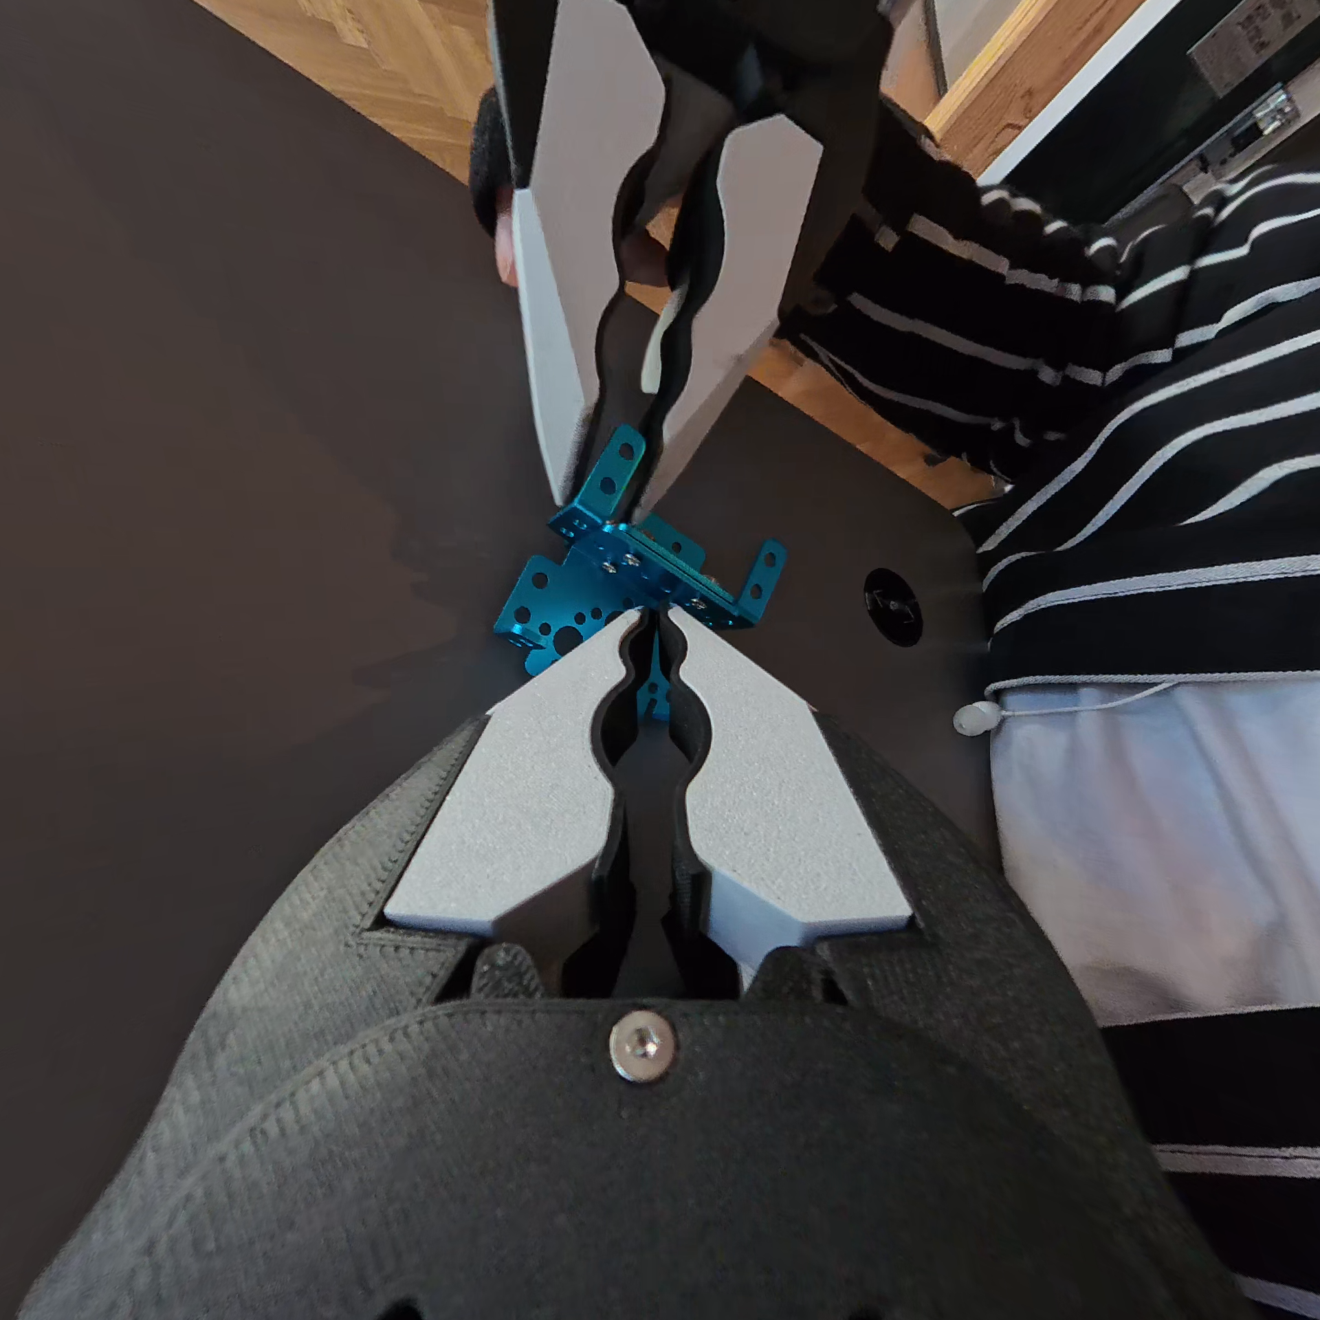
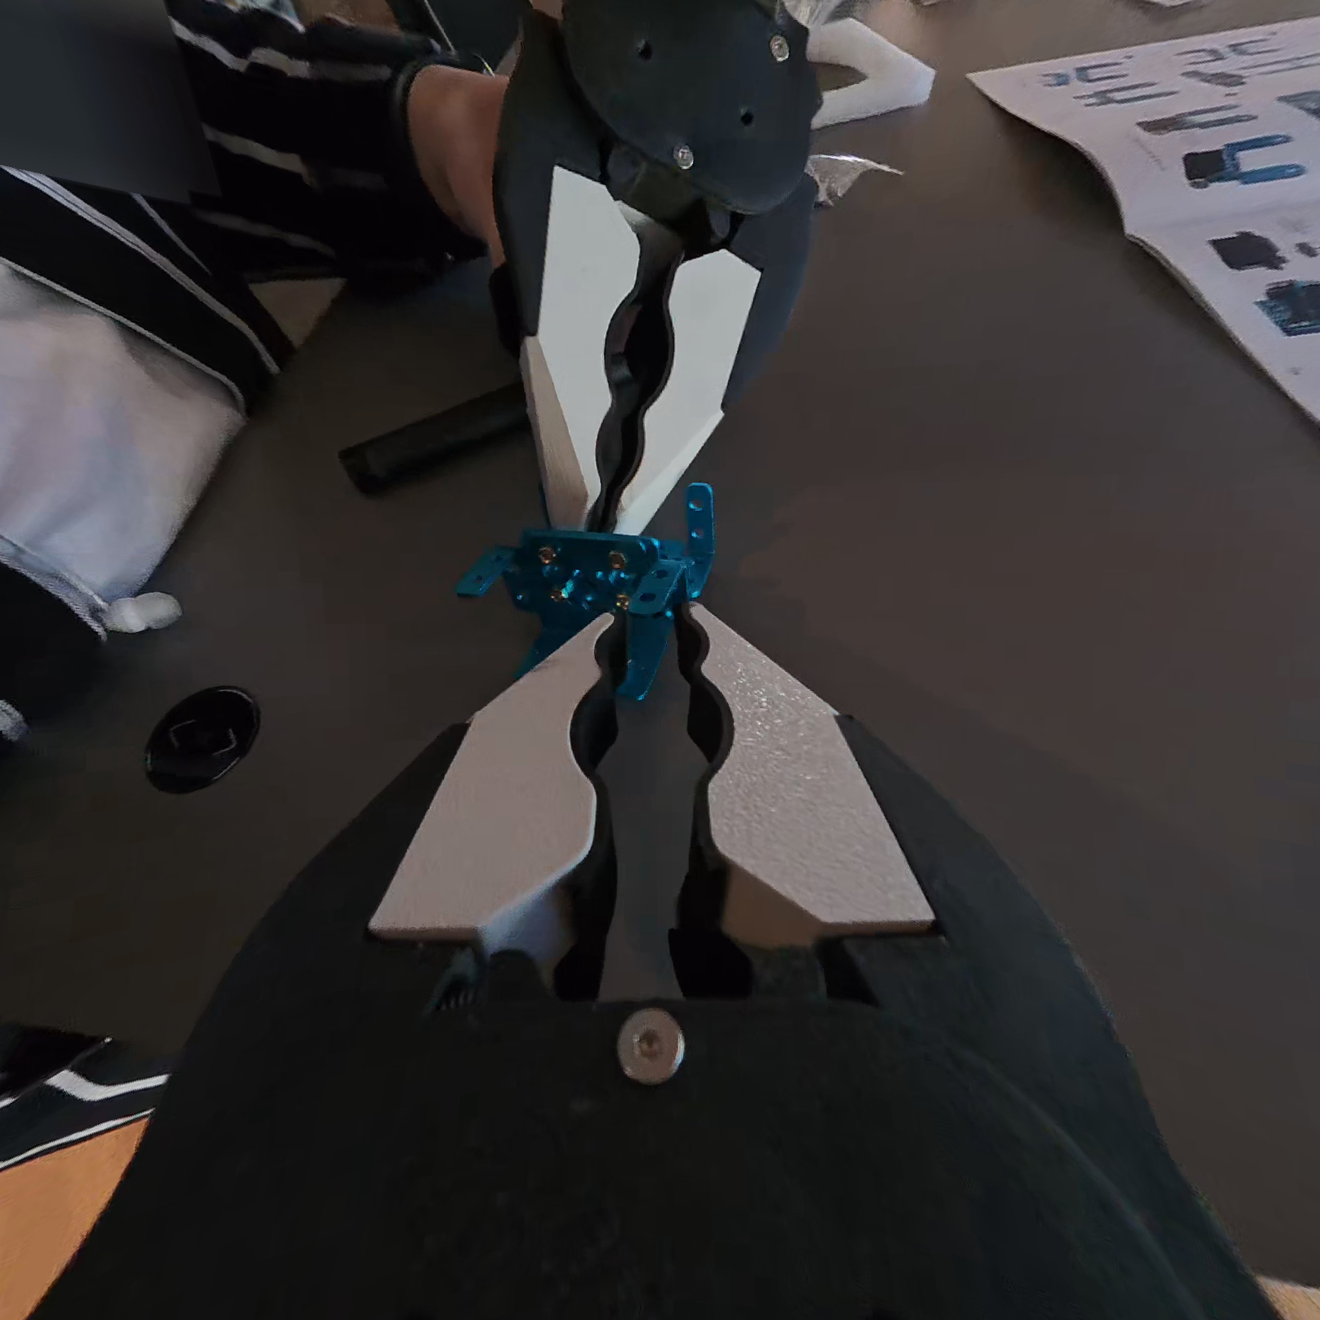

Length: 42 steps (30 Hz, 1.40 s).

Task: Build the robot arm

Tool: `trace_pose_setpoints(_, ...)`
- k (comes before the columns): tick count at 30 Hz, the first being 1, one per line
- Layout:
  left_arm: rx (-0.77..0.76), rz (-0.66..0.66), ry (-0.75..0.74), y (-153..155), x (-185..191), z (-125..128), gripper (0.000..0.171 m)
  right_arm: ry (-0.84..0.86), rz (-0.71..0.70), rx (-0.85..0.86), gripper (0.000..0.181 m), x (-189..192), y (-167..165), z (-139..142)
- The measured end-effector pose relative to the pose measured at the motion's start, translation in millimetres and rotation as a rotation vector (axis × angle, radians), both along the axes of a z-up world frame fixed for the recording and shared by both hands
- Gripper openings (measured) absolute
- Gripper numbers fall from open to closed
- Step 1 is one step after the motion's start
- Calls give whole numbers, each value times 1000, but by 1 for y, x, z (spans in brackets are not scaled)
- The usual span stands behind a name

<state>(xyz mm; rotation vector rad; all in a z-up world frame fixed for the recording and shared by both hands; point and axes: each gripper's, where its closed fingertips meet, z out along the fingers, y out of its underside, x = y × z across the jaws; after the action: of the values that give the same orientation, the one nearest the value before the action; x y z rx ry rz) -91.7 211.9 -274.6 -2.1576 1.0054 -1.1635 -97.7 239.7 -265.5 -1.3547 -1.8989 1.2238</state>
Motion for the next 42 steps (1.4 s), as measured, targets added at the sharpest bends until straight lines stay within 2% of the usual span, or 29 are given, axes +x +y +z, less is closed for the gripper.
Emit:
trace_pose_setpoints(4,18,20,9,0,-1,3,0,-8,11,-24,12,-2,4,3)
trace_pose_setpoints(7,27,51,-8,1,-5,9,0,1,-10,-2,19,-2,2,6)
trace_pose_setpoints(16,96,209,-72,2,-34,25,0,-158,-245,-74,19,-4,14,16)
trace_pose_setpoints(18,124,242,-78,0,-46,29,0,-270,-279,-170,25,-1,14,12)
trace_pose_setpoints(22,170,291,-70,-1,-66,31,0,-432,-238,-412,28,0,-2,7)
trace_pose_setpoints(26,205,324,-43,-2,-76,24,0,-527,-220,-620,19,-5,-10,2)
trace_pose_setpoints(30,206,326,-51,-5,-73,30,0,-574,-199,-848,10,-12,-14,4)
trace_pose_setpoints(36,253,329,116,-4,-78,13,0,-583,-186,-974,6,-15,-14,5)
trace_pose_setpoints(42,223,299,124,-9,-72,7,0,-543,-172,-1057,2,-20,-13,7)
